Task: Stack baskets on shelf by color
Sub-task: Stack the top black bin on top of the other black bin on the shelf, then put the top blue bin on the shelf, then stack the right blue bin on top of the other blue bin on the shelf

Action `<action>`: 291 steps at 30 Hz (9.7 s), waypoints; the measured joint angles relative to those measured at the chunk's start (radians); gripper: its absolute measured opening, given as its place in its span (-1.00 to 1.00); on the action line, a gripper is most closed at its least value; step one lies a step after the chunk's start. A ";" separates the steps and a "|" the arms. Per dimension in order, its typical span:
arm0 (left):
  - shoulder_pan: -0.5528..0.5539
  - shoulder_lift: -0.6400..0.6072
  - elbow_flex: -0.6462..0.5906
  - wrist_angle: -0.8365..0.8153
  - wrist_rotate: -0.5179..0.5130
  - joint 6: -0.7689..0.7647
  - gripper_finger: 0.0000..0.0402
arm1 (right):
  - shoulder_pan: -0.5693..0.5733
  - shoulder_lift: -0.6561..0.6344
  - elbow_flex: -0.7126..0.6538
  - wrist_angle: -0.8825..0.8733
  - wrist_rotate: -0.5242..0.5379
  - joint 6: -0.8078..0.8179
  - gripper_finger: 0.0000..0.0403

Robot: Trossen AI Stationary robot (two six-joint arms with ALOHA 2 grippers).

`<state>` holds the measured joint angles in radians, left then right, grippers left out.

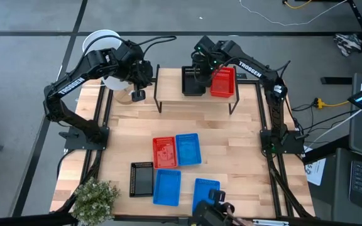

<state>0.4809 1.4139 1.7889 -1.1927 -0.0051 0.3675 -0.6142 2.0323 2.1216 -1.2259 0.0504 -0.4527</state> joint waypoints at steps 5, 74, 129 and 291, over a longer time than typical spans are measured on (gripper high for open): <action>0.000 0.000 0.000 0.016 0.000 0.000 -0.69 | 0.000 0.000 0.000 -0.013 0.010 0.025 -0.61; -0.166 0.000 0.000 -0.041 0.154 -0.197 -0.69 | 0.455 -0.243 -0.232 -0.229 -0.436 0.363 -0.61; -0.350 -0.024 0.000 -0.029 -0.144 -0.113 -0.69 | 0.963 -0.095 -0.534 0.345 0.132 0.783 -0.98; -0.615 0.010 -0.432 0.328 -0.140 -0.356 -0.69 | 1.153 -0.077 -0.818 0.367 0.251 1.104 -0.80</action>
<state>-0.1337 1.4235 1.3567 -0.8644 -0.1452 0.0113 0.5388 1.9552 1.3034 -0.8585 0.3011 0.6515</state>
